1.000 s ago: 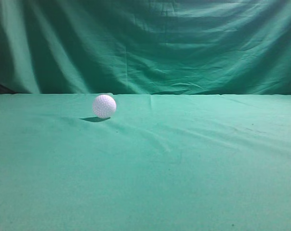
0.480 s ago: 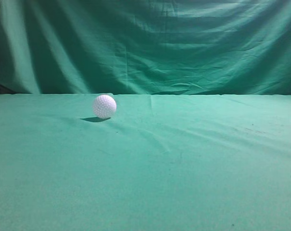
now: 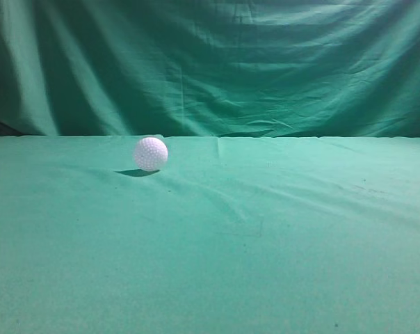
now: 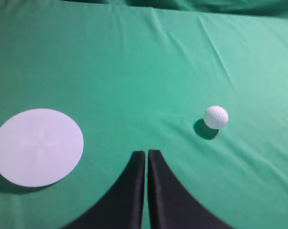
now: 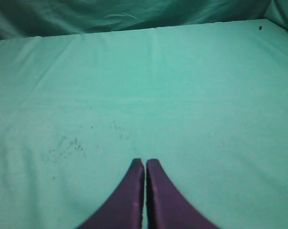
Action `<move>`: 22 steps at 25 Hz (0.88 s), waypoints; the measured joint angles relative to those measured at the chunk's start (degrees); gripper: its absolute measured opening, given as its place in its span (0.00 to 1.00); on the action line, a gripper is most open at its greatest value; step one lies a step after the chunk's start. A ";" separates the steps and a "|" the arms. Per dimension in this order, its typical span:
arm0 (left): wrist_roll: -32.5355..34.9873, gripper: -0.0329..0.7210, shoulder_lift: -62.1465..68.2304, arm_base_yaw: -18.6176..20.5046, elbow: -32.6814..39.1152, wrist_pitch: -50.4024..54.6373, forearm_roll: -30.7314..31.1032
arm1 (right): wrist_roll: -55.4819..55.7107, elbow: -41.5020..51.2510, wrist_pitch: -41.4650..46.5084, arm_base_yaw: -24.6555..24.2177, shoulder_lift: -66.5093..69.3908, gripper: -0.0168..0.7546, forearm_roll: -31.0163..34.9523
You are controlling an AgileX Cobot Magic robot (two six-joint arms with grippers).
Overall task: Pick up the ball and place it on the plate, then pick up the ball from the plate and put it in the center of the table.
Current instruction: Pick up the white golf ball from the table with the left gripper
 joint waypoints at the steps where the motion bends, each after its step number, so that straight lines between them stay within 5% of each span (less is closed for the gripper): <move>1: 3.48 0.04 2.20 0.00 -1.92 1.06 -0.81 | 0.00 0.00 0.00 0.00 0.00 0.02 0.00; 4: 10.34 0.04 10.90 -1.36 -8.01 4.39 -1.87 | 0.00 0.00 0.00 0.00 0.00 0.02 0.00; 10: 13.75 0.04 28.77 -11.07 -21.30 12.30 0.68 | 0.00 0.00 0.00 0.00 0.00 0.02 0.00; 15: 6.36 0.04 41.96 -18.92 -31.32 15.61 8.85 | 0.00 0.00 0.00 0.00 0.00 0.02 0.00; 22: 2.48 0.04 58.62 -21.47 -44.71 22.58 11.20 | 0.00 0.00 0.00 0.00 0.00 0.02 0.00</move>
